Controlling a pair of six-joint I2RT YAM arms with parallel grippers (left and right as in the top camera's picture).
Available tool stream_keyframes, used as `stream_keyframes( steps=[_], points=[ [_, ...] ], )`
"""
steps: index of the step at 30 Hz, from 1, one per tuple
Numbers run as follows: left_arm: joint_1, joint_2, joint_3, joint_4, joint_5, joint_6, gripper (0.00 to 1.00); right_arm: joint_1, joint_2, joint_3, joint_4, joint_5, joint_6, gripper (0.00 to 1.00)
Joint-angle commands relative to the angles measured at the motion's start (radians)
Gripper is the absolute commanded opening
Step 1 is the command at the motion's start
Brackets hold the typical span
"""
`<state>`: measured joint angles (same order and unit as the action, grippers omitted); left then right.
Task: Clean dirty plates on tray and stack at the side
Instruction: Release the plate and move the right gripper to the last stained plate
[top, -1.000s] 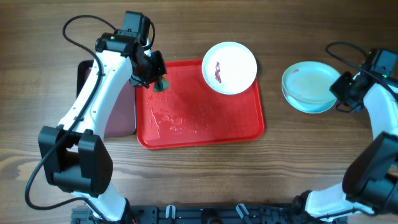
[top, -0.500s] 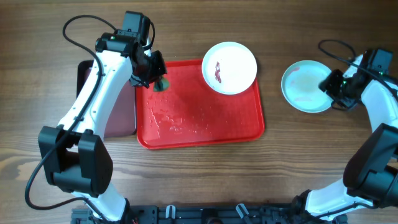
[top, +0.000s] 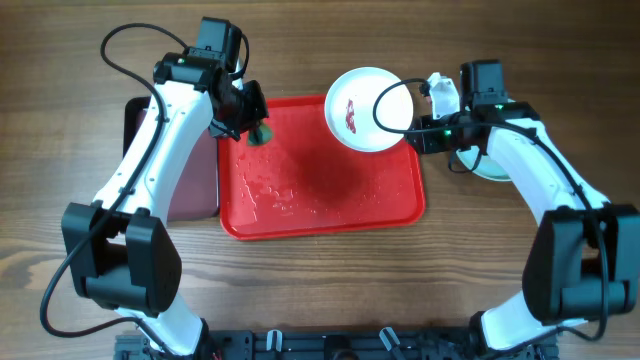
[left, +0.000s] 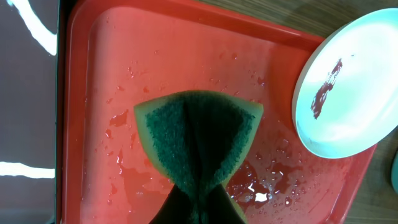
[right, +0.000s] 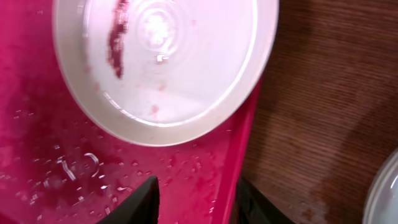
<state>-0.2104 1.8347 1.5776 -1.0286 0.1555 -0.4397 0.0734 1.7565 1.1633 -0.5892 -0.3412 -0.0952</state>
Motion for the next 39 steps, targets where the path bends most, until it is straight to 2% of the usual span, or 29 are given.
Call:
stream_keyframes(
  steps=[1, 6, 9, 10, 16, 18, 20, 26, 39],
  points=[
    [-0.002, 0.011, -0.003, 0.003, 0.004, -0.013, 0.04, 0.0, 0.065, -0.014, 0.014, 0.072, 0.018, 0.38],
    [-0.002, 0.011, -0.003, 0.004, 0.004, -0.013, 0.04, 0.0, 0.135, -0.014, 0.01, 0.072, 0.02, 0.31],
    [-0.002, 0.011, -0.003, 0.004, 0.004, -0.013, 0.04, 0.0, 0.158, -0.014, 0.008, 0.072, 0.029, 0.13],
    [-0.002, 0.011, -0.003, 0.004, 0.004, -0.013, 0.04, 0.0, 0.159, -0.014, 0.006, 0.072, 0.037, 0.11],
    [-0.002, 0.011, -0.003, 0.004, 0.004, -0.013, 0.04, 0.0, 0.17, -0.019, 0.002, 0.077, 0.061, 0.1],
    [-0.002, 0.011, -0.003, 0.004, 0.004, -0.013, 0.04, 0.0, 0.17, -0.04, 0.005, 0.126, 0.111, 0.04],
    [-0.002, 0.011, -0.003, 0.004, 0.004, -0.013, 0.04, -0.002, 0.17, -0.065, 0.005, 0.138, 0.129, 0.04],
    [-0.002, 0.011, -0.003, 0.003, 0.004, -0.013, 0.04, -0.023, 0.17, -0.078, -0.011, 0.138, 0.204, 0.04],
    [-0.002, 0.011, -0.003, 0.003, 0.004, -0.013, 0.04, -0.04, 0.164, -0.044, -0.079, 0.122, 0.229, 0.04]
  ],
)
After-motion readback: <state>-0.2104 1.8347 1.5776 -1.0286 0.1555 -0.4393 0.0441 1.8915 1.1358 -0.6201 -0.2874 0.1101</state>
